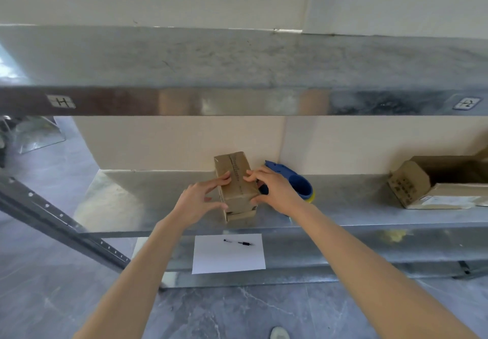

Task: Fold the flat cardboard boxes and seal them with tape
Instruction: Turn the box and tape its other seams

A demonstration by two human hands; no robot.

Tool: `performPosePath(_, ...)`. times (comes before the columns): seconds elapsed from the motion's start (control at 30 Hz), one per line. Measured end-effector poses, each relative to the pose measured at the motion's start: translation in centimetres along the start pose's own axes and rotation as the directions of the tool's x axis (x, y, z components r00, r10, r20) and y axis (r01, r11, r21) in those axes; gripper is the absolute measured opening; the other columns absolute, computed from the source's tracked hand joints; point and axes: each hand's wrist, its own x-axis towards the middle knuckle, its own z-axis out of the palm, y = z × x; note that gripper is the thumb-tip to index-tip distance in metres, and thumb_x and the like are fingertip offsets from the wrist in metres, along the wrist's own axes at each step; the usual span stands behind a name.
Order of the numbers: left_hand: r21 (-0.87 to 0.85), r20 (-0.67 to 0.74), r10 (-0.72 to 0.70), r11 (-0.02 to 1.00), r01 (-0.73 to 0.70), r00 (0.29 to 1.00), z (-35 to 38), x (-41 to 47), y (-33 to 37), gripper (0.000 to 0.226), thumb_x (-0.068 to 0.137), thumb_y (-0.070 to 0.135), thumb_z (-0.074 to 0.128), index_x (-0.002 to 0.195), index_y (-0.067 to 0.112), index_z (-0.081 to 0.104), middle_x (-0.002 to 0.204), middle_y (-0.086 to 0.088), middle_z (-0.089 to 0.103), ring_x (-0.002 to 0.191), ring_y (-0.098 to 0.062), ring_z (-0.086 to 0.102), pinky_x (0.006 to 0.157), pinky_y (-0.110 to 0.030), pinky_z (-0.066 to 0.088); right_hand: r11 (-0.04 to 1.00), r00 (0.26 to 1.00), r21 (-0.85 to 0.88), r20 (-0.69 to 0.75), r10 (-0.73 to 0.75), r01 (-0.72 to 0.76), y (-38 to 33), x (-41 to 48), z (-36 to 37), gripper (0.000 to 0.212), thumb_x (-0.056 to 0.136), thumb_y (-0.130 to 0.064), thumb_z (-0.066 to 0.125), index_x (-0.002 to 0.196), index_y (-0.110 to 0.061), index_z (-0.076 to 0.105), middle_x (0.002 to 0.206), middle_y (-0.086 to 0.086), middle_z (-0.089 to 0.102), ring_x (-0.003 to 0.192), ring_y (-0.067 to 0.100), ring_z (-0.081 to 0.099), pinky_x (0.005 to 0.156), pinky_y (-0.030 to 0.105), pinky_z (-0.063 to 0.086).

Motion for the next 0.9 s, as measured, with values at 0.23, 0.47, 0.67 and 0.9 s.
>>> performPosePath(0.23, -0.007, -0.091, 0.022, 1.000, -0.022, 0.996, 0.6, 0.0, 0.1, 0.066, 0.063, 0.041, 0.088, 0.118, 0.057, 0.055, 0.126, 0.050, 0.045, 0.118, 0.020, 0.042, 0.083, -0.006, 0.049, 1.000, 0.999, -0.025, -0.031, 0.011, -0.012, -0.3, -0.3, 0.4, 0.058, 0.077, -0.016, 0.082, 0.131, -0.016, 0.060, 0.142, -0.005, 0.051, 0.120, 0.007, 0.050, 0.099, 0.013, 0.037)
performPosePath(0.47, 0.113, -0.182, 0.030, 0.994, -0.009, 0.983, 1.5, -0.1, -0.1, 0.067, 0.066, 0.048, 0.087, 0.127, 0.047, 0.060, 0.132, 0.034, 0.054, 0.117, -0.009, 0.062, 0.088, -0.037, 0.058, 1.000, 0.998, 0.011, -0.064, 0.015, -0.014, 0.0, -0.3, 1.1, 0.055, 0.077, -0.007, 0.081, 0.128, -0.014, 0.061, 0.137, -0.004, 0.054, 0.120, -0.002, 0.043, 0.091, -0.005, 0.030)
performPosePath(0.67, 0.202, -0.207, 0.032, 0.979, 0.011, 0.978, 2.1, -0.7, 0.6, 0.066, 0.074, 0.050, 0.081, 0.134, 0.047, 0.053, 0.136, 0.028, 0.054, 0.111, -0.016, 0.064, 0.092, -0.041, 0.054, 1.000, 0.999, 0.018, -0.037, 0.018, -0.018, -0.2, -0.2, 0.8, 0.057, 0.077, -0.011, 0.082, 0.129, -0.016, 0.061, 0.137, -0.011, 0.051, 0.124, 0.010, 0.051, 0.101, 0.012, 0.039)
performPosePath(0.9, 0.243, -0.145, 0.163, 0.962, -0.125, 0.976, -0.4, -0.6, -0.1, 0.086, 0.071, 0.034, 0.087, 0.143, 0.040, 0.040, 0.148, 0.027, 0.028, 0.115, -0.005, 0.055, 0.083, -0.042, 0.057, 0.988, 0.997, 0.142, -0.047, 0.068, -0.060, 0.4, -0.8, -0.1, 0.058, 0.084, 0.006, 0.070, 0.132, -0.026, 0.061, 0.143, -0.004, 0.047, 0.115, 0.017, 0.060, 0.101, 0.028, 0.051)
